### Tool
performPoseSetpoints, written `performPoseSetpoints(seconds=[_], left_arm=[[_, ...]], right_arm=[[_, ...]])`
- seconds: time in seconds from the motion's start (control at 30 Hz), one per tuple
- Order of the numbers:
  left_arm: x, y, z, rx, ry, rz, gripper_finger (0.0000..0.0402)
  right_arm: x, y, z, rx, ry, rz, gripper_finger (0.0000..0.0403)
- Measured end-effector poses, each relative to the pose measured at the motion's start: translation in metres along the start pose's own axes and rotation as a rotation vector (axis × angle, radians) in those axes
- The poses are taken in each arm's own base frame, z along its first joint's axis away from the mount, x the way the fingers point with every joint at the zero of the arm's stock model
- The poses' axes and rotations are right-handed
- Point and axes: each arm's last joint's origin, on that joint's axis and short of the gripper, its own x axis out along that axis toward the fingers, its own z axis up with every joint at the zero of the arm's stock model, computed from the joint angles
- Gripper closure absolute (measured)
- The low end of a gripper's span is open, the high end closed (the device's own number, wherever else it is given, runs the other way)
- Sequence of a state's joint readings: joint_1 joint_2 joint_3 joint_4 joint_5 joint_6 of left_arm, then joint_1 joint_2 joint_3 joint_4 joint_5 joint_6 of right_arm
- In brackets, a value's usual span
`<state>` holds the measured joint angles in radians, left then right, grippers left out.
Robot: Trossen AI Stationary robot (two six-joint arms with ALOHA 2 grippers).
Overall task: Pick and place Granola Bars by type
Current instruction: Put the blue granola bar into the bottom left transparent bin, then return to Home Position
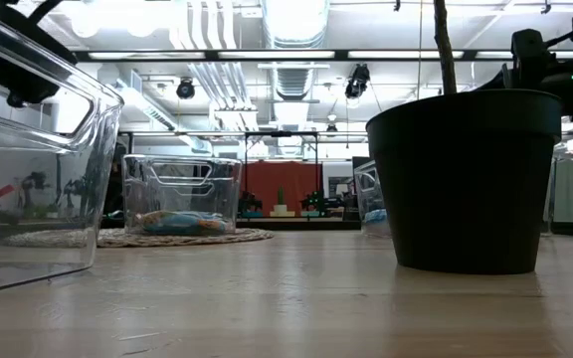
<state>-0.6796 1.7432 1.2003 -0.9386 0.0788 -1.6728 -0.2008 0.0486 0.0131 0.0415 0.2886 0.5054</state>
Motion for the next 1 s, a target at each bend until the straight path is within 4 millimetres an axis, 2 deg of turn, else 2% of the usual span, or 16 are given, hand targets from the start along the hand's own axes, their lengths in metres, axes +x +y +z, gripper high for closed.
performPoseSetpoints(seconds=[0.2, 0.33, 0.8, 1.0], left_arm=[[0.008, -0.002, 0.0, 0.03, 0.02, -0.059, 0.04], [0.008, -0.003, 0.0, 0.062, 0.021, -0.07, 0.0379], [-0.004, -0.002, 0.003, 0.192, 0.017, -0.109, 0.0249], [-0.024, 0.001, 0.01, 0.258, 0.043, -0.112, 0.0176]], right_arm=[[0.0, 0.0, 0.0, 0.0, 0.0, 0.0, 0.028], [0.0, 0.0, 0.0, 0.0, 0.0, 0.0, 0.0278], [0.0, 0.0, 0.0, 0.0, 0.0, 0.0, 0.0271], [0.0, 0.0, 0.0, 0.0, 0.0, 0.0, 0.028]])
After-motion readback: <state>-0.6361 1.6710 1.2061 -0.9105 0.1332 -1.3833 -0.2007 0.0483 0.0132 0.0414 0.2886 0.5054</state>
